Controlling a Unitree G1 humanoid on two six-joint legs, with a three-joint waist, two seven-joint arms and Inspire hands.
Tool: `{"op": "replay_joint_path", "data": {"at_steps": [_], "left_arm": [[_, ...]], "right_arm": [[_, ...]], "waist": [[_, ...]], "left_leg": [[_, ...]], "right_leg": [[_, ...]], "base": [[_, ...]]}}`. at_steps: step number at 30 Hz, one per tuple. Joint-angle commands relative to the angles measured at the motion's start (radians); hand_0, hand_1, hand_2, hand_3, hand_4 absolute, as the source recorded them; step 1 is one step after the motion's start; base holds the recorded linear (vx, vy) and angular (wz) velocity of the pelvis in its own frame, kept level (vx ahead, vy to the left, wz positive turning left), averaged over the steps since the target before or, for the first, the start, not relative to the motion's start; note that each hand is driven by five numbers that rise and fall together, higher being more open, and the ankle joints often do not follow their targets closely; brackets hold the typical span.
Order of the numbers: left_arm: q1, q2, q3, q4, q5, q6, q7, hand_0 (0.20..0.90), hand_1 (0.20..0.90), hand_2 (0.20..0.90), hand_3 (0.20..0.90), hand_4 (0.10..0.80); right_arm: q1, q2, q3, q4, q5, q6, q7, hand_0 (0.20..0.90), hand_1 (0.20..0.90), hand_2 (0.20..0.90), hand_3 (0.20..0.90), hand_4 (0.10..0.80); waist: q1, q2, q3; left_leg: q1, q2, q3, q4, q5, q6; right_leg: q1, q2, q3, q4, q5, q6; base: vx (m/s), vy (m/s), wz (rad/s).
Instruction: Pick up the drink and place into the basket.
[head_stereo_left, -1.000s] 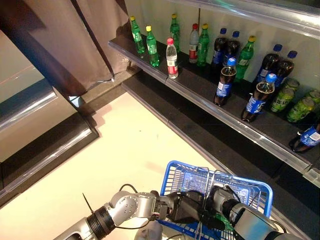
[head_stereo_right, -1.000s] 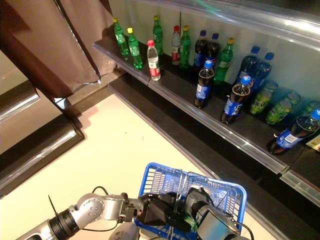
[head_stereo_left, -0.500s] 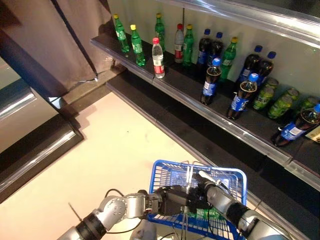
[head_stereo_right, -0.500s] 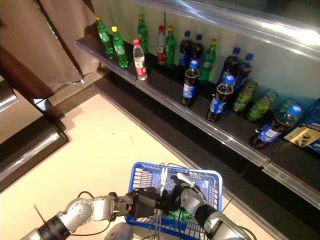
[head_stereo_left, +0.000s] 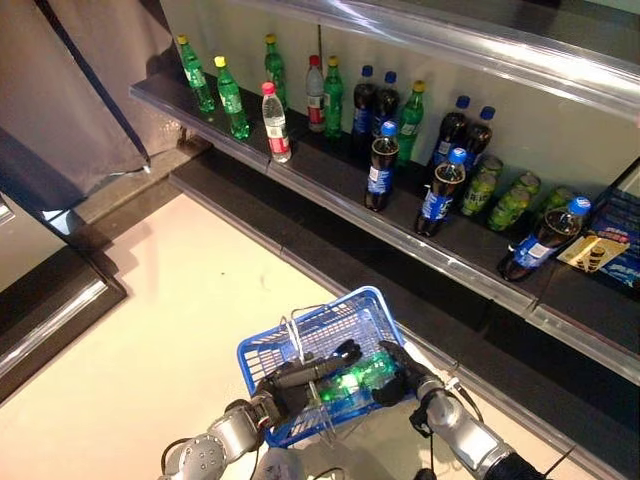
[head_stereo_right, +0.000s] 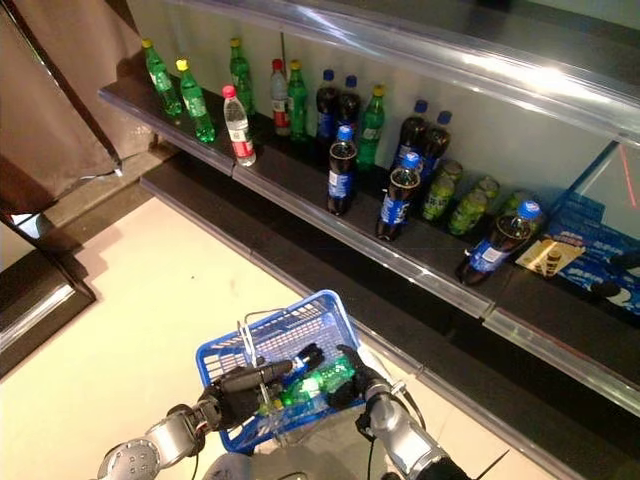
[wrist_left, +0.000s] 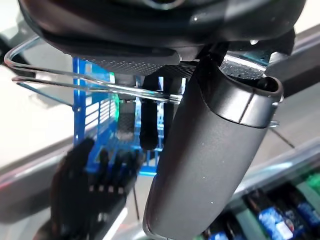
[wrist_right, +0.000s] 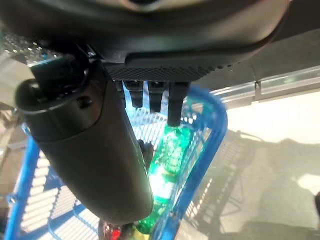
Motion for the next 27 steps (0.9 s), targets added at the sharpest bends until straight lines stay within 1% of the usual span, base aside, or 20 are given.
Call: {"op": "replay_joint_path", "data": {"at_steps": [1, 2, 5, 6, 8, 9, 10, 11, 12, 14, 15, 17, 19, 21, 24, 25, 27], "left_arm": [[0.000, -0.040, -0.008, -0.112, 0.000, -0.149, -0.078, 0.300, 0.300, 0.300, 0.200, 0.100], [0.000, -0.042, -0.002, -0.078, 0.011, -0.170, -0.060, 0.300, 0.300, 0.300, 0.200, 0.100], [0.007, -0.054, 0.044, 0.032, 0.159, -0.255, -0.032, 0.300, 0.300, 0.300, 0.200, 0.100], [0.010, -0.059, 0.057, 0.063, 0.187, -0.272, -0.023, 0.300, 0.300, 0.300, 0.200, 0.100], [0.029, -0.076, 0.086, 0.169, 0.255, -0.339, -0.039, 0.300, 0.300, 0.300, 0.200, 0.100], [0.033, -0.080, 0.093, 0.190, 0.282, -0.348, -0.021, 0.300, 0.300, 0.300, 0.200, 0.100], [0.035, -0.086, 0.106, 0.235, 0.312, -0.372, -0.037, 0.300, 0.300, 0.300, 0.200, 0.100], [0.038, -0.100, 0.127, 0.323, 0.344, -0.405, -0.041, 0.300, 0.300, 0.300, 0.200, 0.100], [0.039, -0.117, 0.149, 0.411, 0.332, -0.426, -0.051, 0.300, 0.300, 0.300, 0.200, 0.100], [0.034, -0.141, 0.187, 0.534, 0.327, -0.449, -0.035, 0.300, 0.300, 0.300, 0.200, 0.100], [0.033, -0.142, 0.188, 0.538, 0.328, -0.447, -0.032, 0.300, 0.300, 0.300, 0.200, 0.100], [0.012, -0.163, 0.214, 0.661, 0.327, -0.472, -0.007, 0.300, 0.300, 0.300, 0.200, 0.100], [0.001, -0.171, 0.219, 0.708, 0.328, -0.483, 0.003, 0.300, 0.300, 0.300, 0.200, 0.100], [-0.018, -0.178, 0.227, 0.756, 0.336, -0.488, 0.025, 0.300, 0.300, 0.300, 0.200, 0.100], [-0.037, -0.185, 0.242, 0.826, 0.339, -0.505, 0.011, 0.300, 0.300, 0.300, 0.200, 0.100], [-0.044, -0.189, 0.245, 0.845, 0.344, -0.511, 0.005, 0.300, 0.300, 0.300, 0.200, 0.100], [-0.053, -0.190, 0.244, 0.872, 0.342, -0.518, -0.009, 0.300, 0.300, 0.300, 0.200, 0.100]], "right_arm": [[-0.002, -0.082, -0.090, -0.074, 0.000, -0.088, -0.089, 0.900, 0.900, 0.900, 0.900, 0.800], [0.009, -0.078, -0.103, -0.085, 0.026, -0.105, -0.100, 0.900, 0.900, 0.900, 0.900, 0.800], [0.046, -0.061, -0.149, -0.118, 0.100, -0.164, -0.119, 0.900, 0.900, 0.900, 0.900, 0.800], [0.061, -0.054, -0.165, -0.125, 0.148, -0.192, -0.111, 0.900, 0.900, 0.900, 0.900, 0.800], [0.113, -0.027, -0.204, -0.129, 0.234, -0.277, -0.079, 0.900, 0.900, 0.900, 0.900, 0.800], [0.126, -0.020, -0.213, -0.127, 0.286, -0.304, -0.070, 0.900, 0.900, 0.900, 0.900, 0.800], [0.143, -0.003, -0.223, -0.122, 0.301, -0.327, -0.057, 0.900, 0.900, 0.900, 0.900, 0.800], [0.178, 0.020, -0.241, -0.108, 0.325, -0.371, -0.030, 0.900, 0.900, 0.900, 0.900, 0.800], [0.209, 0.033, -0.256, -0.087, 0.360, -0.409, -0.006, 0.900, 0.900, 0.900, 0.900, 0.800], [0.244, 0.062, -0.276, -0.028, 0.418, -0.426, 0.018, 0.900, 0.900, 0.900, 0.900, 0.800], [0.245, 0.064, -0.277, -0.023, 0.419, -0.426, 0.019, 0.900, 0.900, 0.900, 0.900, 0.800], [0.265, 0.100, -0.279, 0.077, 0.478, -0.434, 0.037, 0.900, 0.900, 0.900, 0.900, 0.800], [0.258, 0.122, -0.286, 0.154, 0.482, -0.447, 0.049, 0.900, 0.900, 0.900, 0.900, 0.800], [0.238, 0.147, -0.292, 0.250, 0.492, -0.440, 0.054, 0.900, 0.900, 0.900, 0.900, 0.800], [0.207, 0.171, -0.311, 0.391, 0.513, -0.419, 0.053, 0.900, 0.900, 0.900, 0.900, 0.800], [0.199, 0.173, -0.315, 0.433, 0.516, -0.425, 0.056, 0.900, 0.900, 0.900, 0.900, 0.800], [0.189, 0.182, -0.328, 0.508, 0.596, -0.425, 0.087, 0.900, 0.900, 0.900, 0.900, 0.800]], "waist": [[0.014, 0.015, -0.112], [0.008, 0.013, -0.111], [-0.012, 0.007, -0.110], [-0.018, 0.005, -0.110], [-0.033, 0.002, -0.107], [-0.037, 0.000, -0.106], [-0.042, -0.001, -0.105], [-0.053, -0.005, -0.104], [-0.064, -0.008, -0.105], [-0.083, -0.012, -0.107], [-0.084, -0.012, -0.107], [-0.101, -0.016, -0.110], [-0.105, -0.017, -0.112], [-0.106, -0.017, -0.116], [-0.106, -0.018, -0.121], [-0.106, -0.017, -0.122], [-0.105, -0.015, -0.125]], "left_leg": [[-0.019, 0.027, 0.110, -0.007, 0.055, 0.060], [-0.016, 0.030, 0.113, -0.007, 0.056, 0.059], [-0.008, 0.040, 0.127, -0.007, 0.055, 0.056], [-0.007, 0.044, 0.132, -0.007, 0.055, 0.055], [-0.004, 0.050, 0.144, -0.007, 0.054, 0.053], [-0.003, 0.051, 0.148, -0.007, 0.053, 0.052], [-0.002, 0.052, 0.152, -0.007, 0.052, 0.052], [0.000, 0.054, 0.158, -0.007, 0.051, 0.051], [0.003, 0.056, 0.166, -0.007, 0.050, 0.050], [0.009, 0.060, 0.180, -0.007, 0.045, 0.049], [0.010, 0.061, 0.181, -0.007, 0.045, 0.049], [0.015, 0.065, 0.192, -0.007, 0.040, 0.048], [0.018, 0.065, 0.194, -0.007, 0.039, 0.047], [0.022, 0.064, 0.193, -0.007, 0.036, 0.045], [0.027, 0.065, 0.194, -0.007, 0.033, 0.044], [0.029, 0.064, 0.194, -0.007, 0.032, 0.044], [0.031, 0.064, 0.194, -0.007, 0.031, 0.044]], "right_leg": [[0.006, -0.004, 0.002, 0.047, -0.010, -0.050], [0.005, -0.003, 0.006, 0.048, -0.010, -0.050], [0.001, 0.000, 0.021, 0.050, -0.013, -0.052], [-0.002, 0.002, 0.026, 0.051, -0.014, -0.053], [-0.007, 0.003, 0.035, 0.055, -0.016, -0.053], [-0.009, 0.003, 0.038, 0.056, -0.016, -0.053], [-0.010, 0.003, 0.042, 0.056, -0.017, -0.052], [-0.013, 0.004, 0.051, 0.056, -0.018, -0.054], [-0.016, 0.003, 0.060, 0.057, -0.018, -0.053], [-0.020, 0.004, 0.073, 0.057, -0.020, -0.054], [-0.021, 0.004, 0.074, 0.057, -0.020, -0.054], [-0.024, 0.004, 0.087, 0.058, -0.024, -0.058], [-0.023, 0.005, 0.093, 0.058, -0.025, -0.061], [-0.020, 0.006, 0.096, 0.054, -0.027, -0.064], [-0.016, 0.007, 0.101, 0.049, -0.026, -0.067], [-0.015, 0.008, 0.103, 0.047, -0.026, -0.068], [-0.013, 0.010, 0.107, 0.047, -0.028, -0.069]], "base": [[-0.014, -0.032, -0.03], [-0.013, -0.040, -0.02], [-0.008, -0.035, -0.09], [-0.013, -0.031, -0.26], [-0.022, -0.026, -0.17], [-0.022, -0.016, -0.07], [-0.026, -0.017, -0.12], [-0.022, -0.013, -0.18], [-0.020, -0.009, -0.25], [-0.009, -0.001, -0.23], [-0.004, 0.000, -0.19], [0.000, 0.003, -0.15], [0.001, 0.000, -0.06], [0.001, -0.001, -0.04], [0.000, 0.000, 0.00], [0.000, 0.000, 0.00], [0.022, 0.005, -0.07]]}}
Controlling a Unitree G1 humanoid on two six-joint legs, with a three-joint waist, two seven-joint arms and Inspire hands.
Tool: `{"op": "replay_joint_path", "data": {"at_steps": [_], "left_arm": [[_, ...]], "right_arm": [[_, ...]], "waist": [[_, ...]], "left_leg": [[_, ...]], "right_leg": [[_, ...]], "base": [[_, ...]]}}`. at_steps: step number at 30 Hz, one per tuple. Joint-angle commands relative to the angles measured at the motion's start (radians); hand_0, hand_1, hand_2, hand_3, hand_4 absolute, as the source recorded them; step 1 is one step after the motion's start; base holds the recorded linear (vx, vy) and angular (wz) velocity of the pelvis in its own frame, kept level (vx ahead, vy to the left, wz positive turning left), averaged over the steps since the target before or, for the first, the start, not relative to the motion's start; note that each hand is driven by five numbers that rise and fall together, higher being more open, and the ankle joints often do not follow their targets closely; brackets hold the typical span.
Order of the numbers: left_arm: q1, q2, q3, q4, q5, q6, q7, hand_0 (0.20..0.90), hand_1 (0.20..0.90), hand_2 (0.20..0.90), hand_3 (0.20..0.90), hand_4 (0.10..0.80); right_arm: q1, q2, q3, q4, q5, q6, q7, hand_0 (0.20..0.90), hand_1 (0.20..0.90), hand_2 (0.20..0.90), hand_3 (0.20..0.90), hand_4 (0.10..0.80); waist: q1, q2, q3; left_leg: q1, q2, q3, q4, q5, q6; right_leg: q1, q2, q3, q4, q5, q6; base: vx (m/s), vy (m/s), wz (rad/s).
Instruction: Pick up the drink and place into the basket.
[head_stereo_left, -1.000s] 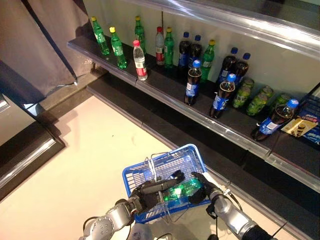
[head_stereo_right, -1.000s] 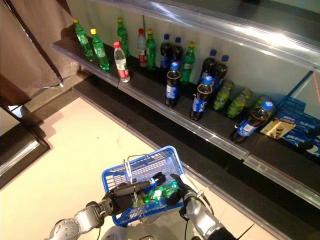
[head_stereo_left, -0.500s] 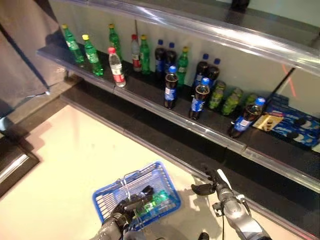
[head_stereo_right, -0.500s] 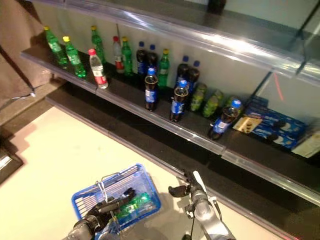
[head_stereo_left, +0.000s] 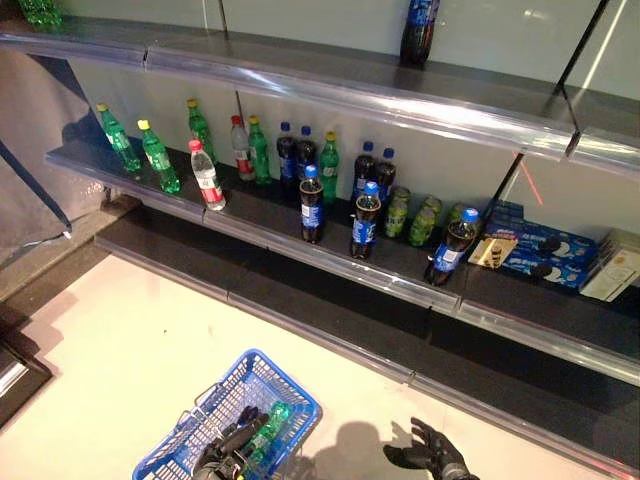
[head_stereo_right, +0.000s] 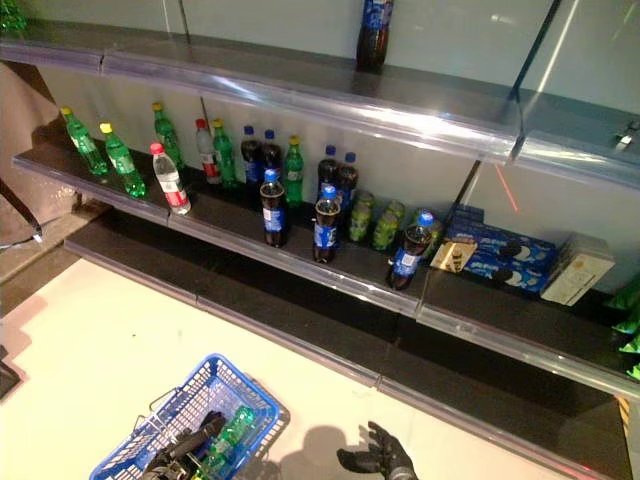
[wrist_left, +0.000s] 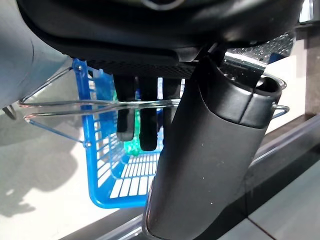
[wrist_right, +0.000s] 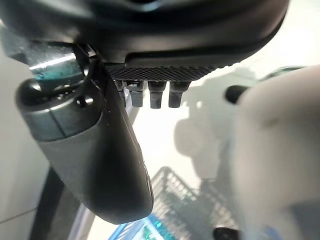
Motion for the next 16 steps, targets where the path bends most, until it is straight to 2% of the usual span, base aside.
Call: {"op": "replay_joint_path", "data": {"at_steps": [1, 6, 16], "left_arm": [[-0.004, 0.018, -0.024, 0.024, 0.039, -0.084, -0.051, 0.300, 0.300, 0.300, 0.200, 0.100], [-0.028, 0.003, -0.014, 0.096, 0.045, -0.090, -0.084, 0.300, 0.300, 0.300, 0.200, 0.100], [-0.041, -0.008, -0.011, 0.122, 0.034, -0.093, -0.089, 0.300, 0.300, 0.300, 0.200, 0.100]], "right_arm": [[-0.076, 0.024, -0.080, 0.042, 0.103, -0.088, 0.052, 0.900, 0.900, 0.900, 0.900, 0.800], [-0.093, 0.052, -0.130, 0.172, 0.151, -0.114, 0.093, 0.900, 0.900, 0.900, 0.900, 0.800], [-0.108, 0.062, -0.133, 0.203, 0.142, -0.101, 0.106, 0.900, 0.900, 0.900, 0.900, 0.800]], "waist": [[0.027, 0.022, 0.013], [0.021, 0.028, 0.005], [0.016, 0.032, -0.001]], "left_leg": [[-0.027, 0.022, 0.088, -0.002, 0.061, 0.053], [-0.019, 0.021, 0.089, -0.002, 0.057, 0.053], [-0.013, 0.018, 0.088, -0.002, 0.052, 0.054]], "right_leg": [[0.006, -0.022, 0.013, 0.049, -0.014, -0.049], [0.008, -0.019, 0.023, 0.053, -0.019, -0.051], [0.006, -0.019, 0.031, 0.062, -0.027, -0.052]], "base": [[0.020, 0.010, -0.13], [0.011, 0.010, -0.05], [-0.003, 0.003, -0.02]]}}
